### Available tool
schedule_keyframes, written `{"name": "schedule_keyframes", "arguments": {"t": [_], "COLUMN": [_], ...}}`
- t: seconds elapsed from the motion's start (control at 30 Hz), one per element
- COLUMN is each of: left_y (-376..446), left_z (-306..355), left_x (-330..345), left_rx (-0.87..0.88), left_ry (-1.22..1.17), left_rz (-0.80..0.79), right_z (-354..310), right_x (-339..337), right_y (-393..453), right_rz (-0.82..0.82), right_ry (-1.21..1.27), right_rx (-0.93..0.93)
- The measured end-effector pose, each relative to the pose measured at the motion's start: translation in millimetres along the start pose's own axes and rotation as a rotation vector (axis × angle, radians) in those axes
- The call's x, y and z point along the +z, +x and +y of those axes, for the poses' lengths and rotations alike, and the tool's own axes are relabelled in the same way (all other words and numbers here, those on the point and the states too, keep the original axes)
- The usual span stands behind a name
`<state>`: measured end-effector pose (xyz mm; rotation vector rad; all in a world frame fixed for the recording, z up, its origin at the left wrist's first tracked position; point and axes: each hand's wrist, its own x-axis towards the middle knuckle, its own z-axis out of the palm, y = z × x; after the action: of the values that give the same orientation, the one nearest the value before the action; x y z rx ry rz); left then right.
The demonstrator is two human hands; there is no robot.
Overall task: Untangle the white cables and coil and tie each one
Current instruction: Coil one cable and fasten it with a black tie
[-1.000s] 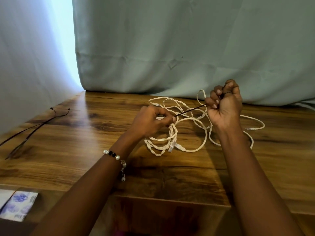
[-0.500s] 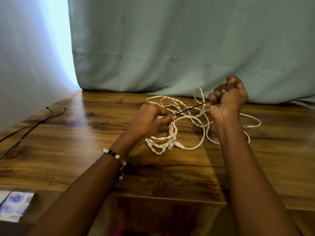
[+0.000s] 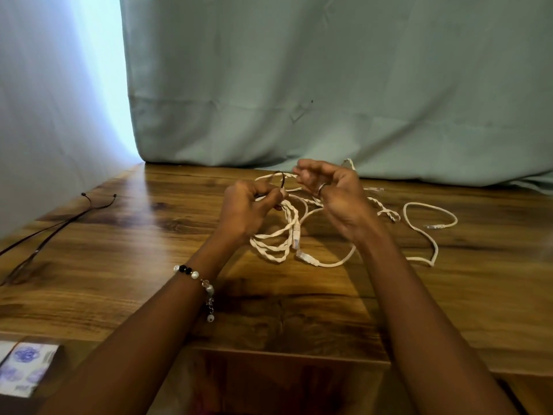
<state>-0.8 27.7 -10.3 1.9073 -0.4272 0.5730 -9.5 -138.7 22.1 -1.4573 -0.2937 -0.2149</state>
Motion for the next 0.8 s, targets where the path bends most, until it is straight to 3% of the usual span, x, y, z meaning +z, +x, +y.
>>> {"name": "schedule_keyframes", "arguments": {"t": [0.1,0.37,0.8], "left_y": [-1.9,-2.6,-2.4], "left_z": [1.8,6.6,13.3], "left_x": [0.3,4.1,15.5], "left_rx": [0.045,0.106,0.107], "left_ry": [0.039,0.027,-0.031], "left_rz": [-0.041,-0.085,-0.102], "right_z": [4.5,3.2,-10.3], "right_x": [15.6,17.6,9.6], "right_y": [-3.7,-4.7,-6.5], "right_rz": [-0.006,0.159,0.304], "right_ry": [-0.095,0.346,0.349], "right_rx": [-0.052,0.091,0.025]}}
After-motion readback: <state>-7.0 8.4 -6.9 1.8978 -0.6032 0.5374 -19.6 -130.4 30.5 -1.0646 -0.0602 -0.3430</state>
